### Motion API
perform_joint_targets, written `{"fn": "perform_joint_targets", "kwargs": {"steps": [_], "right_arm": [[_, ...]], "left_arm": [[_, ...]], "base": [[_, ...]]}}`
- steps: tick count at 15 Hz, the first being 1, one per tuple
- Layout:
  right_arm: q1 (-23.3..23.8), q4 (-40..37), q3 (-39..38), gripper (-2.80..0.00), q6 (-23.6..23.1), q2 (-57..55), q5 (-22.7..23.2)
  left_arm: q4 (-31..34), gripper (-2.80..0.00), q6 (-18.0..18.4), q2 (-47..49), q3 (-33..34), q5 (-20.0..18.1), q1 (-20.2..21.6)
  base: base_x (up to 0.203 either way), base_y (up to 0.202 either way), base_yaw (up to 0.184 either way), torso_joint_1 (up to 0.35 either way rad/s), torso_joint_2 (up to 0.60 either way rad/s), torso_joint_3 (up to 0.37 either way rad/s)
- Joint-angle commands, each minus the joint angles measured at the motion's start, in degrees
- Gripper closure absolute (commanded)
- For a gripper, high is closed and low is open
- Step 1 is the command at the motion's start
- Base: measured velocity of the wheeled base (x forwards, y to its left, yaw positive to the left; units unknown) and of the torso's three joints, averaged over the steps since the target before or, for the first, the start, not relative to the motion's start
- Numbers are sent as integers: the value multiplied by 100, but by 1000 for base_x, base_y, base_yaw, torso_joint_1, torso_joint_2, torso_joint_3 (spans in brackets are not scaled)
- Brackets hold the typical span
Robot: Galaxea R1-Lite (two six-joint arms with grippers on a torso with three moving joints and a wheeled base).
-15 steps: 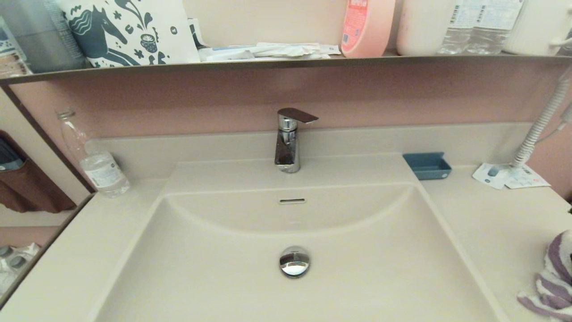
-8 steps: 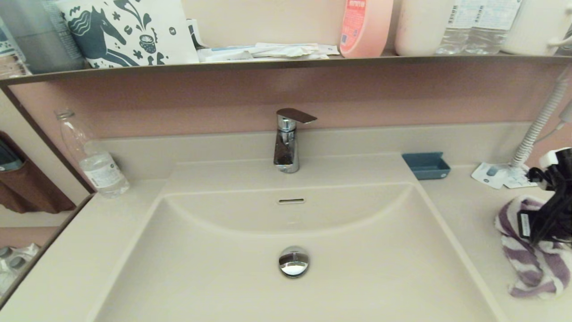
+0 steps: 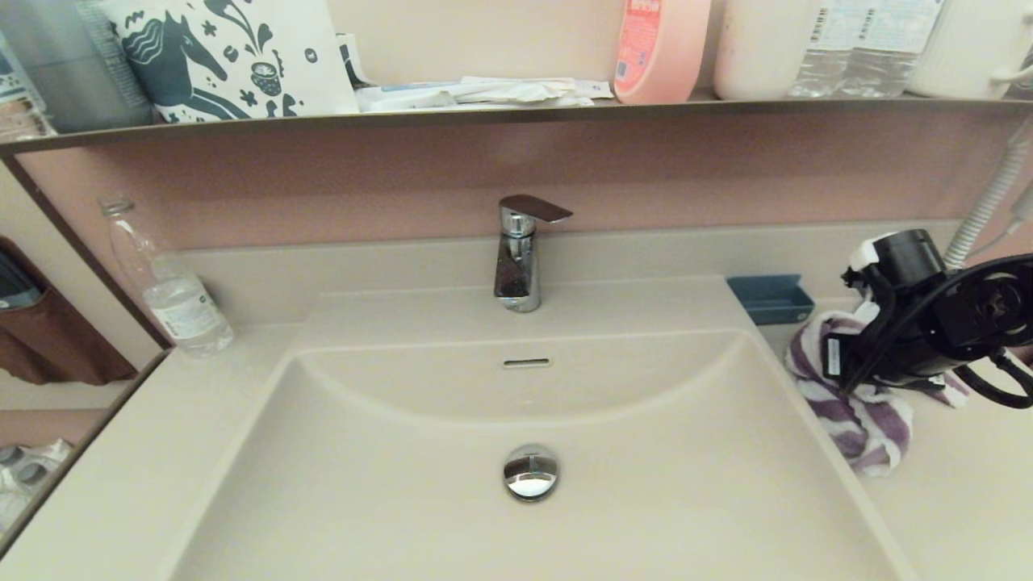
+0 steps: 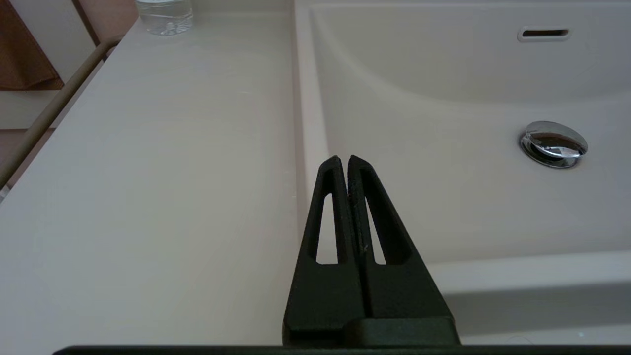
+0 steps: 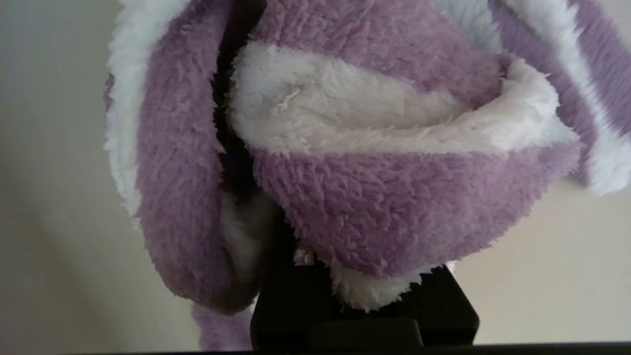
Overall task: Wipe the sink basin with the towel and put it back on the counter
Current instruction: Wipe the sink
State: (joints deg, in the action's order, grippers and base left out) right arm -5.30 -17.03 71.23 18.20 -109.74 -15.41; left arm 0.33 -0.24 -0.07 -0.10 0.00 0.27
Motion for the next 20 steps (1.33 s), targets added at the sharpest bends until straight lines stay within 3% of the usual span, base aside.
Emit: {"fn": "perform_joint_targets", "kwargs": {"steps": [1,6,11,17,20], "right_arm": [[-259,-207,41,0,110,32,15],[-973,-1025,2,0,310,674,223],[-1070,-2342,-489,0,333,1394,118],[-1219,-2501,-2051,0,314,2566,107],[-1219,-2456,-2211,0,315,2638,108]], "left_arm": [[1,0,-2,7,1,0,8],[2,0,-2,7,1,0,0],[1,0,-2,7,1,0,1],[1,0,-2,7,1,0,4],[2,0,-2,7,1,0,8]], "base": [[0,0,0,0,0,0],[0,0,0,0,0,0],[0,0,0,0,0,0],[0,0,0,0,0,0],[0,0,0,0,0,0]]}}
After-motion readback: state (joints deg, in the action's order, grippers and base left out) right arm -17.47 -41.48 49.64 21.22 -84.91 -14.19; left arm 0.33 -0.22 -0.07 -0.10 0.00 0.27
